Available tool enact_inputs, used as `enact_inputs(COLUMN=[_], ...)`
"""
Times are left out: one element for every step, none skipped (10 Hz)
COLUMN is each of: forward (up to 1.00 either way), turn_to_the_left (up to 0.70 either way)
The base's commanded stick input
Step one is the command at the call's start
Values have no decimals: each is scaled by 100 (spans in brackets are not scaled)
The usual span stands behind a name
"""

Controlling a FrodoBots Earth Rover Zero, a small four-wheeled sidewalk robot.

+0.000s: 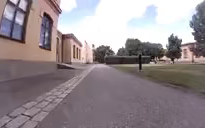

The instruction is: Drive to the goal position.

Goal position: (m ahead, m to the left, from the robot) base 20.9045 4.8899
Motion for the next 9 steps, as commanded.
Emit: enact_inputs(forward=[85, 85, 85, 85, 85, 85, 85, 85, 85], turn_to_the_left=[1, 1, 1, 1, -14, -32, -18, -5, 1])
